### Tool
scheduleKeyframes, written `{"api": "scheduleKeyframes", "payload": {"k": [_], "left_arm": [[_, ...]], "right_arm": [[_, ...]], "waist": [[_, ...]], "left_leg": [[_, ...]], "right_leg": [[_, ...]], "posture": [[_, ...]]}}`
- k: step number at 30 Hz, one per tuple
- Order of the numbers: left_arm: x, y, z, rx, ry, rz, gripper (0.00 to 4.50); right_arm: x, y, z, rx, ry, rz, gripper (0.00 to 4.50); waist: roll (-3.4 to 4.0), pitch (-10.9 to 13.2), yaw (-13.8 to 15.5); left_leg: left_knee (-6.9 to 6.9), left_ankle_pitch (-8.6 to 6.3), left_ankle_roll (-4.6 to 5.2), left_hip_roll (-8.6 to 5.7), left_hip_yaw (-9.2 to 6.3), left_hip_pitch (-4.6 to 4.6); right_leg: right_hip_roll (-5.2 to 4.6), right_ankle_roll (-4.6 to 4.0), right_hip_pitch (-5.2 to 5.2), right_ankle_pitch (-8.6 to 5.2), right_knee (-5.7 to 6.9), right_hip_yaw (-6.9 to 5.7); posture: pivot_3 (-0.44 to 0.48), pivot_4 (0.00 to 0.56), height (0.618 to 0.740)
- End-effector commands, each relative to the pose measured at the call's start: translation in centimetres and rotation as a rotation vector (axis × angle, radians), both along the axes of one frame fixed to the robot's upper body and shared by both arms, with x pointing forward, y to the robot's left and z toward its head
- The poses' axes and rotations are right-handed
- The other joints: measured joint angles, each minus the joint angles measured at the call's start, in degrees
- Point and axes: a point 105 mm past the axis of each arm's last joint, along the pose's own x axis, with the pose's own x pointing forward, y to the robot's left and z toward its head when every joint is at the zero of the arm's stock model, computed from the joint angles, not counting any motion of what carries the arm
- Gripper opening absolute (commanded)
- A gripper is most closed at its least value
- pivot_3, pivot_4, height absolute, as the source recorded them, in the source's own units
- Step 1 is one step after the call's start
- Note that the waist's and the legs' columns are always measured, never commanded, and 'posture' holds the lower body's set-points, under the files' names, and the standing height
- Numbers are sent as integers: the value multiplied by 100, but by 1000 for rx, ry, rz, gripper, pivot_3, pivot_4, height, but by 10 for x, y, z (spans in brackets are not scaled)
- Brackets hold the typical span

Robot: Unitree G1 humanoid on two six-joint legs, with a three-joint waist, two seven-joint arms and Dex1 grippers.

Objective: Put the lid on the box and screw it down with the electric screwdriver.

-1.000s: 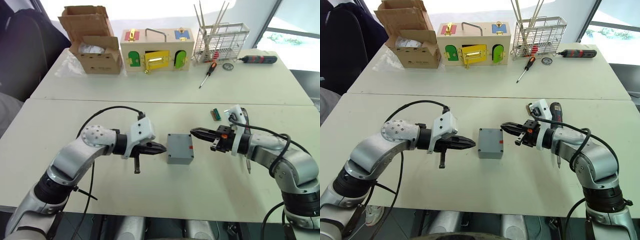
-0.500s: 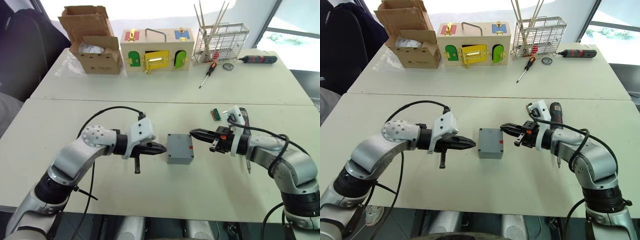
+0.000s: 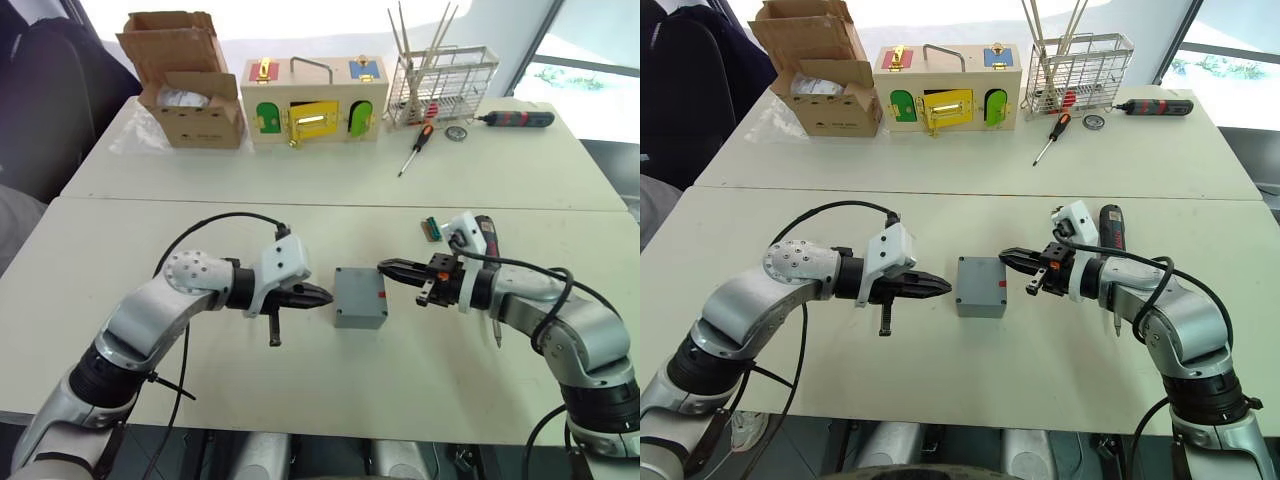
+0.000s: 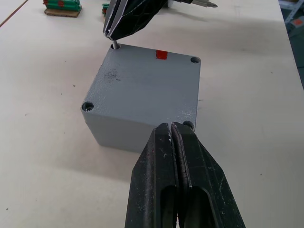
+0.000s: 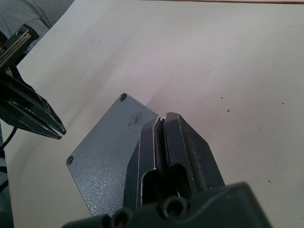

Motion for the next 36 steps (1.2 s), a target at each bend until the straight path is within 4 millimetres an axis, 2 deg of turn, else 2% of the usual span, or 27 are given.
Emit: {"api": "scheduleKeyframes", "payload": {"k": [1, 3, 9, 11, 15, 17, 19, 22, 25, 27, 29, 31, 33, 36], "left_arm": [[1, -2, 9, -15, -47, -10, 0], [1, -2, 8, -16, -48, -8, 0], [2, -3, 7, -18, -46, -6, 0], [2, -2, 7, -19, -47, -5, 0], [3, -3, 9, -25, -57, -9, 0], [5, -7, 19, -68, -67, -14, 0], [4, -10, 27, -101, -65, -27, 0], [2, -16, 37, -127, -78, -69, 0], [-1, -22, 38, -113, -105, -120, 0], [-3, -27, 38, -111, -115, -142, 0], [-7, -32, 38, -115, -123, -169, 0], [-10, -36, 37, -120, -130, -190, 0], [-13, -42, 35, -122, -135, -203, 0], [-19, -49, 33, -120, -149, -218, 0]], "right_arm": [[-1, 1, 1, -26, -6, 25, 293], [-1, 1, 1, -31, -6, 27, 808], [1, -3, 6, -29, -20, 16, 3715], [1, -6, 12, -12, -29, 8, 4357], [2, -17, 35, 48, -53, -14, 4357], [7, -30, 63, 107, -84, -58, 4357], [9, -40, 78, 113, -90, -86, 4357], [20, -74, 99, -1, -106, -204, 4433], [25, -104, 119, -110, -49, -297, 4433], [29, -124, 117, -172, 53, -393, 4433], [20, -141, 98, -258, 264, -444, 4433], [13, -151, 84, -304, 414, -469, 4433], [14, -162, 73, -339, 494, -508, 4433], [11, -166, 55, -356, 627, -498, 4433]], "waist": [[0, 0, 0], [0, 0, 1], [0, 0, 0], [0, 0, 1], [0, 0, 6], [0, 0, 5], [0, 1, 19], [0, 0, 29], [6, 3, 32], [5, 3, 1], [5, 2, -6], [3, 3, -11], [4, 3, -17], [7, 4, -19]], "left_leg": [[0, 0, 0, 0, 0, 0], [0, 0, 0, 0, 0, 0], [0, 0, 0, 0, 0, 0], [0, 0, 0, 0, 0, 0], [0, 0, 0, 0, 0, 0], [0, 0, 0, 0, 0, 0], [1, 0, 0, 0, 0, 0], [1, -1, 1, 0, -1, 0], [1, -1, 3, -2, 8, -2], [-2, -2, 3, 0, 13, -2], [-4, -3, 5, 4, 11, -1], [-4, -4, 7, 4, 14, -1], [-2, -6, 11, 3, 20, -3], [0, -6, 11, 2, 30, -4]], "right_leg": [[0, 0, 0, 0, 0, 0], [0, 0, 0, 0, 0, 0], [0, 0, 0, 0, 0, 0], [0, 0, 0, 0, 0, 0], [0, 0, 0, 0, 0, 1], [0, 0, 0, 0, 0, 1], [0, 0, 0, 0, 0, 1], [0, 0, 1, 0, 0, -1], [-4, 0, 0, 0, -3, 1], [-4, 0, -3, 0, -5, 2], [-2, -1, -2, 0, -8, 0], [-3, -1, -2, 0, -10, 1], [-4, -1, -2, 0, -13, 5], [-6, 0, -7, 0, -11, 12]], "posture": [[0, 150, 730], [0, 150, 730], [0, 150, 730], [0, 150, 730], [0, 150, 730], [0, 150, 730], [0, 150, 730], [0, 150, 730], [0, 150, 730], [0, 150, 730], [0, 150, 730], [0, 150, 730], [0, 150, 730], [0, 150, 730]]}}
